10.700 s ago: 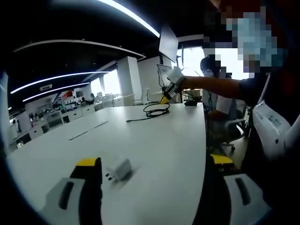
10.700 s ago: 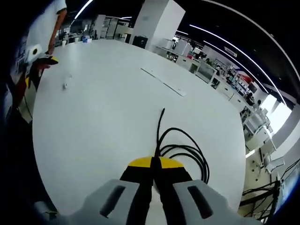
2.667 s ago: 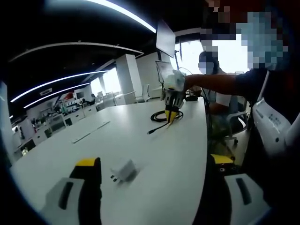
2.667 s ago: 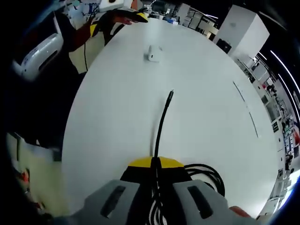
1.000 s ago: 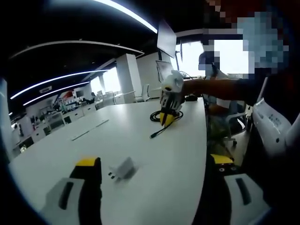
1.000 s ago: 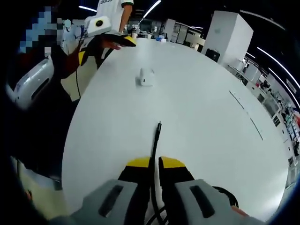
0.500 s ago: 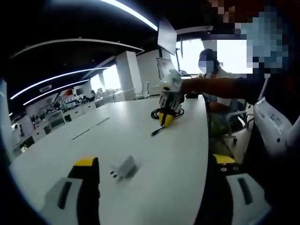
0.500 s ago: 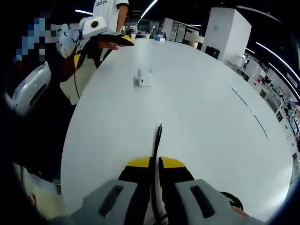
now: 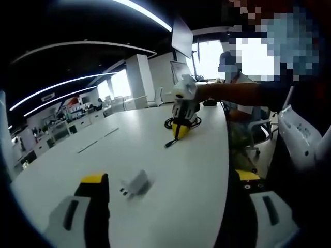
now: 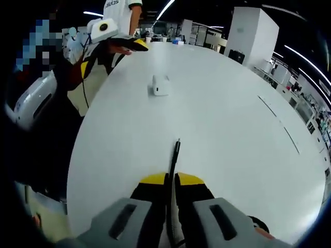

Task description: Plug the desk Type‑C cable into the charger adapter.

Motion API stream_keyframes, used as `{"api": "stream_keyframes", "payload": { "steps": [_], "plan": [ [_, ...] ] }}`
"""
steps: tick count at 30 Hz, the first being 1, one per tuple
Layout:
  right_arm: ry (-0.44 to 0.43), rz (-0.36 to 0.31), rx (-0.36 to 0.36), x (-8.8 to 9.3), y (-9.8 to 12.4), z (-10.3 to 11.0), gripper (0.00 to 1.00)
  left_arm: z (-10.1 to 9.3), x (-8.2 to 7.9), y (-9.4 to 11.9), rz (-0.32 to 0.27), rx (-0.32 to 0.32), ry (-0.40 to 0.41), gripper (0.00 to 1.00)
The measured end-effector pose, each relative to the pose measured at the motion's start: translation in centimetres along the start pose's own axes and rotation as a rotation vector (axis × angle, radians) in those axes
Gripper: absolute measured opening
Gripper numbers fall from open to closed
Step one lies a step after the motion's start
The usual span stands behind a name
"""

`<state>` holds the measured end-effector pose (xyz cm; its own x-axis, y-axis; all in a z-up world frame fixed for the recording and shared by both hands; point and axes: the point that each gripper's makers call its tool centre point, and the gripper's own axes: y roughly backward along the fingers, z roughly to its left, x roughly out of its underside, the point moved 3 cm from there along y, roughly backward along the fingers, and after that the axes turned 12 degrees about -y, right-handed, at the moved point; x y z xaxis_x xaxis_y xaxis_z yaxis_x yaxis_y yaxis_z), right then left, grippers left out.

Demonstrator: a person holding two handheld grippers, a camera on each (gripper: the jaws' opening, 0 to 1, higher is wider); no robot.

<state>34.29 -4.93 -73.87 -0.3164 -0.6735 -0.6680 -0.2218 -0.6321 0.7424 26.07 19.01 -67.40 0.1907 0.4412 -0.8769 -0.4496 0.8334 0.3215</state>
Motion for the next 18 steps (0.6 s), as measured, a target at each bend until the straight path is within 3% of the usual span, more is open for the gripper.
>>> {"api": "stream_keyframes", "payload": {
  "steps": [18],
  "plan": [
    [0.145, 0.033, -0.015, -0.6, -0.14, 0.66, 0.02, 0.13, 0.26, 0.11, -0.003, -0.009, 0.005, 0.99]
  ]
}}
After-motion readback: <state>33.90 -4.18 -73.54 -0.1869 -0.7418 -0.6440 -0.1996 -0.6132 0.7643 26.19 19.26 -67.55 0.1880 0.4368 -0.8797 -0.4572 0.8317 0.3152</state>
